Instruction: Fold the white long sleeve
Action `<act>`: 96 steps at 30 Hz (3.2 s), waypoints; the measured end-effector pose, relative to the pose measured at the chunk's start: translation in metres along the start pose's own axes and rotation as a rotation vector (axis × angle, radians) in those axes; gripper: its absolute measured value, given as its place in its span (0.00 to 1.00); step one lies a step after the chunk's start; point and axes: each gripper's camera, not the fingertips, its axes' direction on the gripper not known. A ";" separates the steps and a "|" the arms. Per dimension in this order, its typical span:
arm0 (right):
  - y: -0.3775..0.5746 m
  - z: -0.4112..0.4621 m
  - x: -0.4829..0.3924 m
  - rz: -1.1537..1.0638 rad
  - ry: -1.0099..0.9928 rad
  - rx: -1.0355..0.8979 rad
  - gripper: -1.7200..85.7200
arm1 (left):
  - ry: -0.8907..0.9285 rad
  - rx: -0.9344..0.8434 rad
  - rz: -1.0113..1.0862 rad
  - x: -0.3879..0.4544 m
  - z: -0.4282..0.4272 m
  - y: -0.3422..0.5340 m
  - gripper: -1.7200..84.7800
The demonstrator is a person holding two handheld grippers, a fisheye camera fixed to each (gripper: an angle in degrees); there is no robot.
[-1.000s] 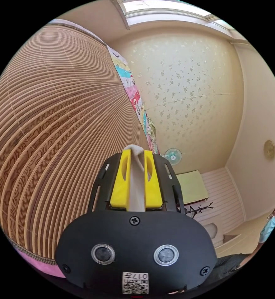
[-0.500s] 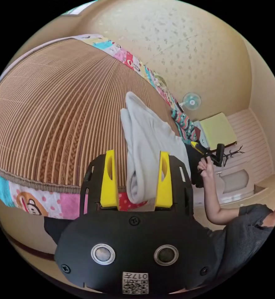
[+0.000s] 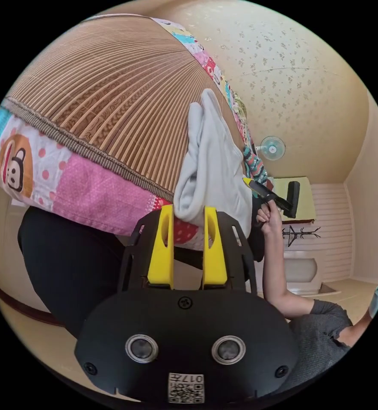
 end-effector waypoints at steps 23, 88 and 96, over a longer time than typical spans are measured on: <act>-0.009 -0.038 -0.087 -0.295 0.123 -0.224 0.11 | -0.225 0.045 0.928 0.341 0.104 0.104 0.10; 0.075 0.110 0.008 0.063 -0.506 -0.127 0.17 | -0.506 0.110 0.260 0.062 -0.118 0.023 0.13; -0.040 0.233 -0.192 0.071 -0.461 -0.179 0.17 | -0.599 0.296 0.036 -0.033 -0.244 0.191 0.08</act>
